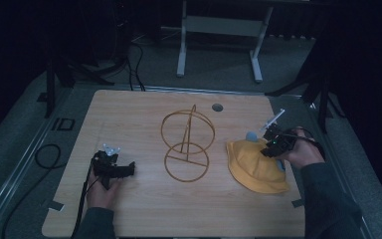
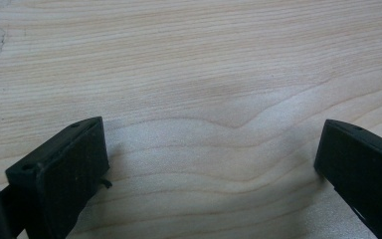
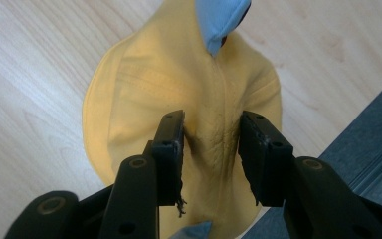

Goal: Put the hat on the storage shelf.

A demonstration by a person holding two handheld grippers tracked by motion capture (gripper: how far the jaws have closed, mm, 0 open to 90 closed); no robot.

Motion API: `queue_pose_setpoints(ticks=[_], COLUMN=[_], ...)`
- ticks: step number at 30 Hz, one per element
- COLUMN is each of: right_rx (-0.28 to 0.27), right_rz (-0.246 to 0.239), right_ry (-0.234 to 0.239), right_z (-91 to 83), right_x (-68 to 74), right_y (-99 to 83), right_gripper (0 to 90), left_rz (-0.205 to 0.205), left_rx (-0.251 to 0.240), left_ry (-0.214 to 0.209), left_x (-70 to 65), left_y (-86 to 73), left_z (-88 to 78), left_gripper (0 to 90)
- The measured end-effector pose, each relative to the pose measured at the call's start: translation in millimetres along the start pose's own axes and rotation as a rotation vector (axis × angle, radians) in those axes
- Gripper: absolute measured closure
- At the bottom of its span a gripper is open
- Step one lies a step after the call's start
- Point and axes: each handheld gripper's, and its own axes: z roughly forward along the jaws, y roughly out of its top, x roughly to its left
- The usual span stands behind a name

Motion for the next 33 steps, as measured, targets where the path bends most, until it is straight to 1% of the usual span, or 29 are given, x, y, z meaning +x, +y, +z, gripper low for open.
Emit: queue_pose_setpoints(ticks=[1, 2, 3, 4, 5, 6, 8, 9, 12, 15, 16, 21, 24, 28, 33], right_rx=[0.012, 0.016, 0.028, 0.028, 0.039, 0.039, 0.049, 0.050, 0.051, 0.059, 0.059, 0.056, 0.052, 0.037, 0.028], right_rz=[-0.006, -0.007, -0.014, -0.014, -0.035, -0.035, -0.051, -0.064, -0.077, -0.109, -0.109, -0.142, -0.149, -0.176, -0.197], right_ry=[0.011, 0.017, 0.031, 0.031, 0.039, 0.039, 0.030, 0.035, 0.038, 0.035, 0.035, 0.026, 0.024, 0.016, 0.011], right_z=[1.3, 2.2, 2.7, 2.7, 2.3, 2.3, 1.0, -0.7, -2.6, -8.0, -8.0, -19.3, -24.0, -36.3, -45.4], right_x=[-1.7, -2.5, -4.5, -4.5, -4.1, -4.1, -3.1, -3.1, -2.9, -1.7, -1.7, -0.4, 0.1, 2.0, 4.4], right_y=[1.0, 1.8, 3.0, 3.0, 3.9, 3.9, 4.9, 5.9, 6.7, 9.2, 9.2, 14.4, 16.3, 21.9, 29.0], right_gripper=[64.2, 69.4, 78.0, 78.0, 82.0, 82.0, 83.3, 83.8, 84.0, 84.2, 84.2, 84.2, 84.2, 84.1, 84.2], left_rz=[0.000, -0.002, -0.002, -0.003, -0.001, -0.001, 0.000, -0.001, 0.000, -0.003, -0.003, -0.002, -0.001, -0.001, 0.000], left_rx=[0.000, -0.001, 0.000, -0.001, 0.000, 0.000, 0.000, -0.001, 0.000, -0.002, -0.002, -0.002, -0.001, -0.001, 0.002], left_ry=[0.000, 0.000, -0.001, 0.000, 0.000, 0.000, 0.000, 0.000, 0.000, 0.000, 0.000, 0.000, 0.000, 0.000, 0.000], left_x=[0.0, -0.2, -0.1, -0.2, -0.1, -0.1, 0.0, -0.1, 0.0, -0.2, -0.2, -0.1, -0.1, -0.1, 0.0], left_y=[0.0, 0.0, 0.0, 0.0, 0.0, 0.0, 0.0, 0.0, 0.0, 0.0, 0.0, 0.0, 0.0, 0.0, 0.1], left_z=[0.0, 0.1, 0.0, 0.1, 0.0, 0.0, 0.0, 0.0, 0.0, 0.2, 0.2, 0.1, 0.1, 0.0, -0.1], left_gripper=[0.4, 0.3, 0.4, 0.4, 0.3, 0.3, 0.4, 0.4, 0.3, 0.3, 0.3, 0.3, 0.4, 0.4, 0.4])
